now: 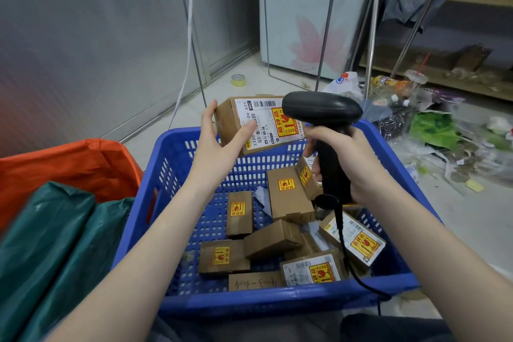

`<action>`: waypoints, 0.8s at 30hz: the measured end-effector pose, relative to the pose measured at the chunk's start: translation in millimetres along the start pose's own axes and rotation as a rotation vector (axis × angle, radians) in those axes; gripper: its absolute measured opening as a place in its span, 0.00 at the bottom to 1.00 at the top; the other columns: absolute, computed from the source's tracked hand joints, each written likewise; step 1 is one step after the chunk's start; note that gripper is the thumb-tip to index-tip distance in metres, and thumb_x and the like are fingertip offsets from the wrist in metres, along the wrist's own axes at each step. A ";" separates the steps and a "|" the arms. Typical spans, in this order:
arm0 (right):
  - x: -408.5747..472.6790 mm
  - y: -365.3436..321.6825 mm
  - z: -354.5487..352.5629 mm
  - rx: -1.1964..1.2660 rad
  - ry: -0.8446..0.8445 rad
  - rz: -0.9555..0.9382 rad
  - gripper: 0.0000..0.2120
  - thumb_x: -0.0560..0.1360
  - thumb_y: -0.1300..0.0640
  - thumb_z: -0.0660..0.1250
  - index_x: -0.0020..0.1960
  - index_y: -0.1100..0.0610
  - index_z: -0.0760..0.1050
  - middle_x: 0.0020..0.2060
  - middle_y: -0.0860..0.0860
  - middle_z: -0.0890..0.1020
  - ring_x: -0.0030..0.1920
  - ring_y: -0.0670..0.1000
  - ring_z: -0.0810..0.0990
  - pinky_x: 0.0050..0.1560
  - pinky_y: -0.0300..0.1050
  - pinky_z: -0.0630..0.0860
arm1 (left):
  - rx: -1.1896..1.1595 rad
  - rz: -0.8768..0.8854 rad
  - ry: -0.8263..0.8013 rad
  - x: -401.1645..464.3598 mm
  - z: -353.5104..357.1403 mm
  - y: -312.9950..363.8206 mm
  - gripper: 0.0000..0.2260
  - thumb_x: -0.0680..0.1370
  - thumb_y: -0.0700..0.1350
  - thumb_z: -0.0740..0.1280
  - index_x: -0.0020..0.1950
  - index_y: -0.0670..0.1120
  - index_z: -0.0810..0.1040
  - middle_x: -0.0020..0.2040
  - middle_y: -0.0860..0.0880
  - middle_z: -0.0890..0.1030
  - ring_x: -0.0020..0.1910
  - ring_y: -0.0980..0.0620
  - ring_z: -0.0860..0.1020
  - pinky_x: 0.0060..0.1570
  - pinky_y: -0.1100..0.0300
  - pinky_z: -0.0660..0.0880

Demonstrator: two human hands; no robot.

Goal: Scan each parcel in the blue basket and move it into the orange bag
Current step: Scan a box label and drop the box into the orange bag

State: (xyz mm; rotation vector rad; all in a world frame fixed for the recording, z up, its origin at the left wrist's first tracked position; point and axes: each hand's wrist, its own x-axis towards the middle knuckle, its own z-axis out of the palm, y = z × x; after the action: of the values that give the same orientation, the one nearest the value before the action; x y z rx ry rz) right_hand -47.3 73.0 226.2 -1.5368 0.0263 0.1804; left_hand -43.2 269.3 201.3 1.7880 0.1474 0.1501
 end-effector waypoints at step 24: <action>-0.5 -1.5 -10.6 -0.349 -0.238 -0.104 0.06 0.74 0.57 0.69 0.43 0.59 0.76 0.32 0.55 0.79 0.27 0.51 0.75 0.29 0.41 0.74 | 0.188 -0.098 0.178 7.8 -5.8 -9.9 0.36 0.60 0.73 0.62 0.63 0.56 0.78 0.54 0.54 0.83 0.55 0.53 0.79 0.58 0.48 0.76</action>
State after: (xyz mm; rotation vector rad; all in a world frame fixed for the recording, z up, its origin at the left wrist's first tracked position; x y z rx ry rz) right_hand -46.5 62.3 227.3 -1.8493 -0.2867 0.2955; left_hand -36.8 278.4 193.1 1.9493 0.3868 0.2317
